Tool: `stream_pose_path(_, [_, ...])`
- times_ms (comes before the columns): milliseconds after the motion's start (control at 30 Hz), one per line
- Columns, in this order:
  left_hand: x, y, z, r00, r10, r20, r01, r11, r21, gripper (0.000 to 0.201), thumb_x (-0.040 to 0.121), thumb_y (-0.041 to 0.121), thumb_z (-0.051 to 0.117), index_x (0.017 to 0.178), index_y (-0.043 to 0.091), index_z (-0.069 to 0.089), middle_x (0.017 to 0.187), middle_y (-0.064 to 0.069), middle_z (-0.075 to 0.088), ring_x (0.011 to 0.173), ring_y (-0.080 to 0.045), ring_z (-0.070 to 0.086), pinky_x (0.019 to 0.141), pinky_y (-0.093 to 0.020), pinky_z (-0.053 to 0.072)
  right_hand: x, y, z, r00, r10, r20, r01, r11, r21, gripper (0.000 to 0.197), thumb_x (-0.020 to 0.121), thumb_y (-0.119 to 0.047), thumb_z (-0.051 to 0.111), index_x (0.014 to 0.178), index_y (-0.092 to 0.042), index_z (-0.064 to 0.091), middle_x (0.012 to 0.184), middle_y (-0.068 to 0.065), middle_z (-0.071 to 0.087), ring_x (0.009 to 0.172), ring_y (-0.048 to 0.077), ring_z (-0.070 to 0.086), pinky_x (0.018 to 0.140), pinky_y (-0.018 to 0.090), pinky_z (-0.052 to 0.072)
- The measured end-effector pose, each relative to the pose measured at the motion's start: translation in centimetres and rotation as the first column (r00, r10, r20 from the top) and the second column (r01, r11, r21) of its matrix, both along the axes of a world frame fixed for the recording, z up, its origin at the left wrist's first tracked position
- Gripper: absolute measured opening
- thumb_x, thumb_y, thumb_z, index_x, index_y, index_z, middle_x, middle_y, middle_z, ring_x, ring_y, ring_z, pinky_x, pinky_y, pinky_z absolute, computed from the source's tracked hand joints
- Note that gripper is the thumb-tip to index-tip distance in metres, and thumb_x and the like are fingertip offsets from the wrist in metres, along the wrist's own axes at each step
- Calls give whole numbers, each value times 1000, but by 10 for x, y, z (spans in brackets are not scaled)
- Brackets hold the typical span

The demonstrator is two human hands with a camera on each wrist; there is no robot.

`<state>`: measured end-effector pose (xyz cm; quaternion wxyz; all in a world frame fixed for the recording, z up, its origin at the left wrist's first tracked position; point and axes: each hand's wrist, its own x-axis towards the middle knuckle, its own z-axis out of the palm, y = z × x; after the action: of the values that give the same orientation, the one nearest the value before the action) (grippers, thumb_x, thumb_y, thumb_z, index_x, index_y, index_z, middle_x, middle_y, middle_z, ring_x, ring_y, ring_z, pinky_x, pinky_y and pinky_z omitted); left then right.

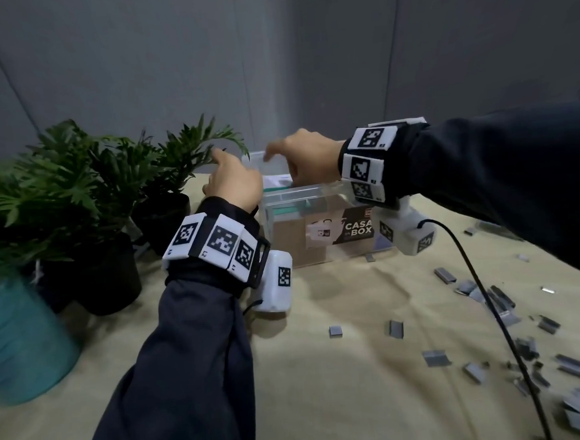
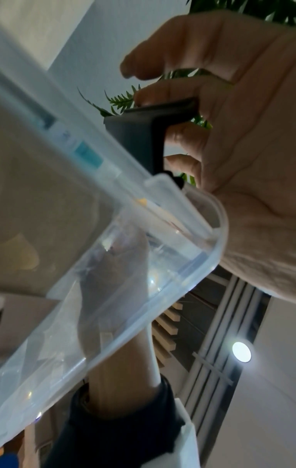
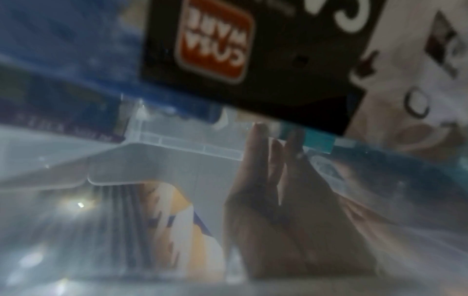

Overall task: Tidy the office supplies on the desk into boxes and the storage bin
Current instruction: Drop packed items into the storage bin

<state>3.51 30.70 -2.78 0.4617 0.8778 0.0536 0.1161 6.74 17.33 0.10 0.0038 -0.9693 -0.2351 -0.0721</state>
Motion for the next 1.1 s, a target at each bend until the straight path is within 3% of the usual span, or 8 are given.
stream_pose_path(167, [1, 2, 0, 1000, -15, -5, 15, 1000, 22, 51, 93, 11, 35, 142, 8, 21, 126, -24, 49, 117, -48, 49, 94, -61, 45, 8, 2, -4, 999, -36, -23, 36, 999, -11, 32, 90, -10, 69, 121, -19, 70, 123, 8, 67, 107, 27, 64, 91, 33, 51])
stream_pose_path(333, [-1, 4, 2, 998, 7, 64, -21, 975, 220, 50, 91, 6, 39, 138, 22, 31, 130, -16, 52, 117, -43, 49, 94, -53, 46, -7, -18, 22, 994, -96, -55, 97, 995, 11, 46, 85, -28, 75, 129, -27, 64, 122, -4, 66, 106, 18, 63, 88, 28, 48])
stream_pose_path(467, [-13, -11, 16, 982, 109, 157, -175, 842, 510, 48, 90, 2, 48, 133, 23, 43, 137, -15, 44, 129, -40, 33, 95, -50, 35, -10, -82, 55, 927, -368, 76, 353, 922, 160, 45, 85, -35, 71, 129, -29, 64, 125, 1, 66, 111, 26, 63, 96, 36, 50])
stream_pose_path(600, [-30, -45, 30, 957, 135, 255, -261, 780, 568, 40, 87, 6, 54, 127, 13, 53, 133, -18, 47, 129, -41, 32, 101, -52, 29, -26, -157, 55, 823, -567, 29, 554, 813, 180, 31, 88, -26, 59, 114, -15, 70, 115, 8, 68, 102, 31, 64, 91, 39, 54])
stream_pose_path(733, [-48, -101, 51, 915, -72, 398, -173, 821, 545, 31, 90, 11, 50, 119, 13, 58, 128, -15, 51, 126, -37, 38, 99, -49, 33, -49, -219, 42, 749, -662, -14, 659, 743, 118, 30, 92, -26, 57, 111, -5, 69, 110, 14, 67, 97, 33, 64, 83, 37, 53])
stream_pose_path(833, [-49, -157, 59, 850, -352, 392, 111, 847, 520, 29, 86, 7, 49, 109, 18, 63, 117, -9, 61, 115, -31, 51, 94, -43, 45, -70, -257, 33, 700, -714, -27, 713, 697, 68, 30, 92, -28, 59, 107, -4, 70, 106, 15, 68, 91, 34, 64, 75, 36, 51])
stream_pose_path(967, [-44, -234, 43, 722, -678, 137, 453, 613, 647, 28, 86, 7, 49, 105, 20, 65, 114, -4, 62, 108, -26, 57, 86, -34, 48, -86, -306, 19, 649, -759, -44, 761, 648, 39, 29, 91, -25, 62, 112, -8, 71, 110, 11, 70, 93, 33, 67, 81, 42, 58])
stream_pose_path(1100, [-34, -294, 25, 648, -727, -228, 589, 289, 755, 40, 88, 9, 60, 127, 14, 55, 127, -9, 56, 115, -30, 55, 90, -35, 48, -97, -333, -1, 635, -757, -156, 747, 653, -128, 29, 89, -19, 68, 117, -10, 71, 117, 4, 69, 95, 21, 62, 79, 29, 53])
